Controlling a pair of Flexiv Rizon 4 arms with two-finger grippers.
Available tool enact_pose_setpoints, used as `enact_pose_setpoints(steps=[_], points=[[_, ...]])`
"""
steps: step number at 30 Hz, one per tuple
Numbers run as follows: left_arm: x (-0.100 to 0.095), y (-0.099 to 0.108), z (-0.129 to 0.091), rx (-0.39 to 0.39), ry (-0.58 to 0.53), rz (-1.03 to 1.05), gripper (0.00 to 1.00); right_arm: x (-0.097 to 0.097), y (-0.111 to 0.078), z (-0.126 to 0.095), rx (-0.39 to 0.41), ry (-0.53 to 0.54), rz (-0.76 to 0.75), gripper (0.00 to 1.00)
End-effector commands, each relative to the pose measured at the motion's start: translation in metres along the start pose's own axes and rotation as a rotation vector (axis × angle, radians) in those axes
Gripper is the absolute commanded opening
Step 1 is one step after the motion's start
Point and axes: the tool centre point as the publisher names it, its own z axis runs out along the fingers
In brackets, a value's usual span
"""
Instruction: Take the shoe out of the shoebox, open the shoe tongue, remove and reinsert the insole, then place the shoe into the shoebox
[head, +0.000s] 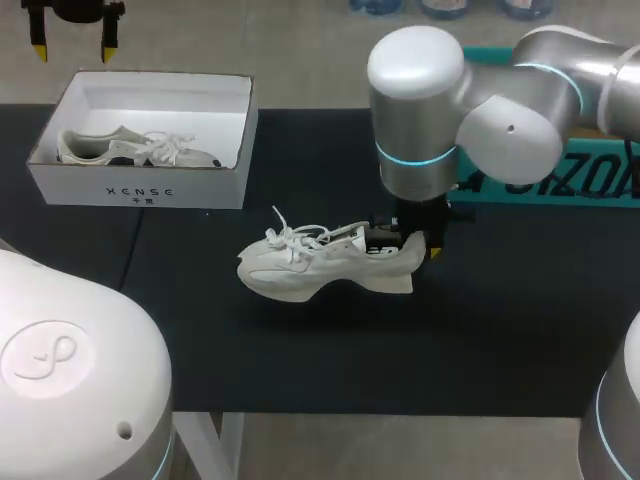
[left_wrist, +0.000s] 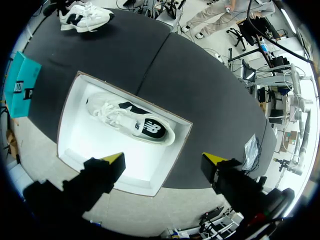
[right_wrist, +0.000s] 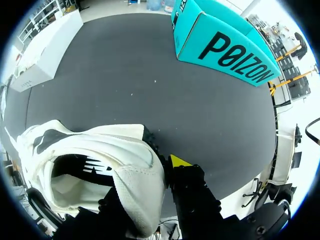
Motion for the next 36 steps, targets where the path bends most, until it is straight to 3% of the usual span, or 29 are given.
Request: enact_pose_setpoints(steps=[1, 8, 15, 16, 17, 27, 32, 34, 36], points=[[0.0, 0.001, -0.001, 0.001, 0.003, 0.001, 1.0, 0.017, 0.014, 0.031, 0.007, -0.033, 0.022, 0.0], [0.0, 0.001, -0.001, 0.001, 0.003, 0.001, 1.0, 0.009, 0.029, 0.052, 0.002, -0.063, 0.053, 0.0], [0.0, 0.001, -0.001, 0.001, 0.003, 0.001, 1.0, 0.011, 0.02, 0.066, 0.039, -0.071, 0.05, 0.0], [0.0, 0.001, -0.001, 0.001, 0.003, 0.001, 1.0, 0.01, 0.02, 0.066, 0.039, -0.073, 0.055, 0.43], [0.0, 0.001, -0.001, 0.001, 0.003, 0.001, 1.0, 0.008, 0.019, 0.063, 0.039, -0.073, 0.056, 1.0], [0.0, 0.001, -0.001, 0.001, 0.003, 0.001, 1.0, -0.002, 0.03, 0.017, 0.008, -0.028, 0.06, 1.0], [0.0, 0.001, -0.001, 0.001, 0.003, 0.001, 1.0, -0.002, 0.036, -0.012, 0.023, 0.053, 0.057, 1.0], [0.0, 0.001, -0.001, 0.001, 0.003, 0.001, 1.0, 0.001, 0.04, -0.025, 0.029, 0.135, 0.015, 1.0], [0.0, 0.001, -0.001, 0.001, 0.003, 0.001, 1.0, 0.007, 0.043, -0.039, 0.081, 0.312, -0.067, 1.0]])
